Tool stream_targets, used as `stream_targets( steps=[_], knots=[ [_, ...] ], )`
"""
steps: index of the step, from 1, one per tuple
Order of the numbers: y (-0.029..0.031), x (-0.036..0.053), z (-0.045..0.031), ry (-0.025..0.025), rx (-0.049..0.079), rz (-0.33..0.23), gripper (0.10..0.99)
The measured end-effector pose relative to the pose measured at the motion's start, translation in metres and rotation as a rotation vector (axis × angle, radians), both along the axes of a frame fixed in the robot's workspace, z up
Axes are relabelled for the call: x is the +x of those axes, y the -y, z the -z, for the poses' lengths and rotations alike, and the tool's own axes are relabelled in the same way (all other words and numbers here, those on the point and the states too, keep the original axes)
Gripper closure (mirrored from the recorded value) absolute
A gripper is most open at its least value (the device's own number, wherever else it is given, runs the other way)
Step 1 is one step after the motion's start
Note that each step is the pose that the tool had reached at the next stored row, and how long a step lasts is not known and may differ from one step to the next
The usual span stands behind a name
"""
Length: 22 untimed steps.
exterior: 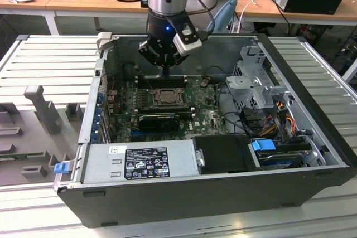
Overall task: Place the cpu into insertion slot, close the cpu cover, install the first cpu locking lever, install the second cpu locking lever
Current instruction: 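Install the first cpu locking lever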
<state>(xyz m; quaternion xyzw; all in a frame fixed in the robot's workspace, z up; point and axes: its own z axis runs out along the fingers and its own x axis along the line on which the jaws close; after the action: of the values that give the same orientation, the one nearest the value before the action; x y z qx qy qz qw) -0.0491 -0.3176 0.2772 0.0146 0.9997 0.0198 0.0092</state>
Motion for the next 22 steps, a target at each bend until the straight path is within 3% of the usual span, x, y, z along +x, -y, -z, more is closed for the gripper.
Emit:
stream_targets(
  steps=[4, 9, 12, 16, 22],
  knots=[
    [0.0000, -0.0192, 0.0001, 0.0019, 0.002, 0.000, 0.980],
    [0.0000, -0.0545, 0.0058, 0.0022, 0.005, 0.000, 0.980],
    [-0.0013, -0.0660, 0.0089, 0.0023, 0.005, 0.000, 0.980],
    [-0.0058, -0.0708, 0.0123, 0.0022, 0.005, 0.000, 0.980],
    [-0.0212, -0.0710, 0.0195, 0.0022, 0.005, -0.001, 0.980]
  ],
)
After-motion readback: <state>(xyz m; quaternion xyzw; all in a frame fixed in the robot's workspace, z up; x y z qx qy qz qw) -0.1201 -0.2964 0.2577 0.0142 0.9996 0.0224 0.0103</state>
